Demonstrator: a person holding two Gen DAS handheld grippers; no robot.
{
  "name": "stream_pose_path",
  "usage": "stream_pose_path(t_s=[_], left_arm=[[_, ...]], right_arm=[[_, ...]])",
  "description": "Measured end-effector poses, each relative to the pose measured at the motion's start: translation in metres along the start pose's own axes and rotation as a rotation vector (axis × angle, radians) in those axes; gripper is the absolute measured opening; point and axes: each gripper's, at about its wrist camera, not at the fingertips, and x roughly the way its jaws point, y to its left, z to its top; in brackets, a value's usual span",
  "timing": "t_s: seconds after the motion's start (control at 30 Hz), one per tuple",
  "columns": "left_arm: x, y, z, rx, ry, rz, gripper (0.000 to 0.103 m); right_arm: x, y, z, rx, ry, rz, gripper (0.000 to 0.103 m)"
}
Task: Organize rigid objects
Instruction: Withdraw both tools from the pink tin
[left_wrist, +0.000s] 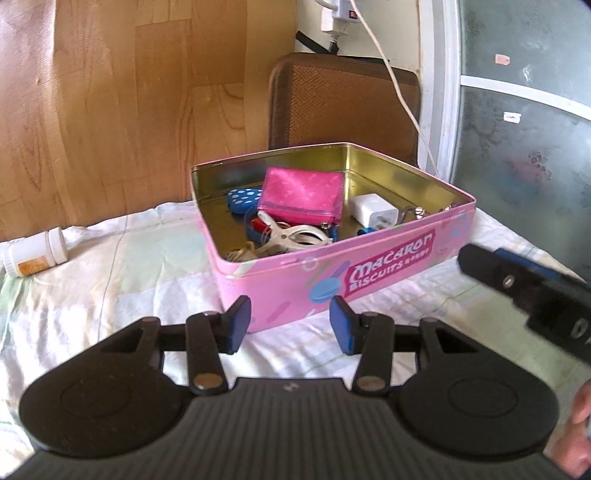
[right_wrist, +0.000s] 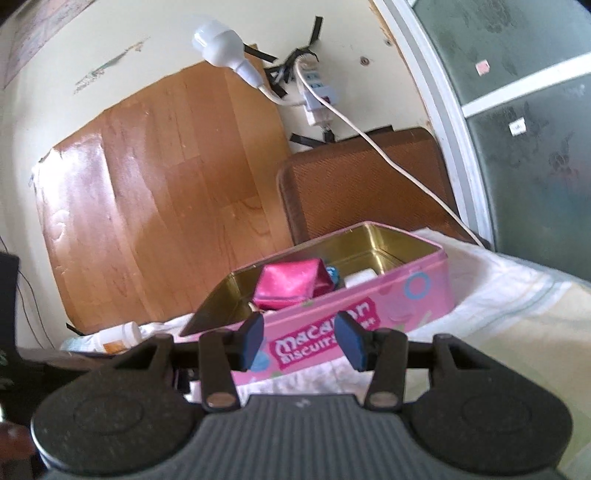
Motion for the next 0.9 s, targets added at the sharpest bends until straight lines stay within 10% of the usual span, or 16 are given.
stream_pose_path(t_s=[0.9], left_arm=[[-0.012,0.097,-0.02,-0.066,-0.049,0.137,0.061]], right_arm=[[0.021,0.076,-0.003,-0.139,0.067,0.068,0.046]])
